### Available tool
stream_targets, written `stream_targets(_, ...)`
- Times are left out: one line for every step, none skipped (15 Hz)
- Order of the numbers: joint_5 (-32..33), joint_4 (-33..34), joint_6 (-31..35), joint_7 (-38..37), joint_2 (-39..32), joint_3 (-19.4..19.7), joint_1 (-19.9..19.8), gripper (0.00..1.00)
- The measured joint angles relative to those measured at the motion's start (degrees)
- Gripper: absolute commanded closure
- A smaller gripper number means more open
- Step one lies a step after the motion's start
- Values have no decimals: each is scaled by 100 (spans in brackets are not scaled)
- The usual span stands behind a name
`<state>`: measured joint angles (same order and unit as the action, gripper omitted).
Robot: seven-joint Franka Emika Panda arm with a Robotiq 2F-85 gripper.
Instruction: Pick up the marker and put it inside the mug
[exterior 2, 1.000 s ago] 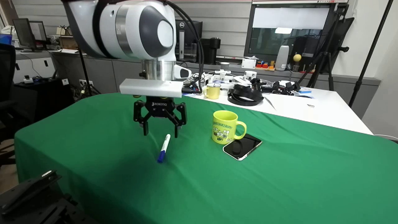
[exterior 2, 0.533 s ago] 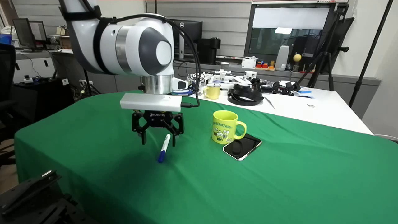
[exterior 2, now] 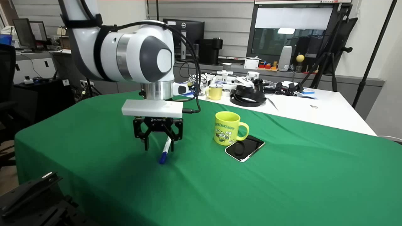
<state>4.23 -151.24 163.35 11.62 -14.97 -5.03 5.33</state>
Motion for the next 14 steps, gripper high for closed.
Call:
stream_targets(23,0,9,0,-12,-1,0,55)
stream_targets(33,0,13,1,-22,-2,0,61)
stream_targets(34,0,16,3,-30,-4,0,68)
stream_targets(36,0,17,4,-35,-7,0,75)
stream_targets(37,0,19,6,-38,-8,0,81)
stream_targets(39,0,21,7,-39,-10,0,90)
stream_targets(40,0,22,9,-39,-11,0,95)
stream_targets(41,0,22,10,-39,-13,0,99)
stream_targets(41,-1,22,11,-39,-16,0,98)
stream_targets(42,-2,22,11,-39,-19,0,95)
stream_targets(41,-3,21,12,-39,-21,0,95)
stream_targets(41,-3,18,12,-39,-24,-1,95)
stream_targets(41,-2,11,12,-39,-24,-2,95)
stream_targets(41,-1,2,11,-39,-22,-3,95)
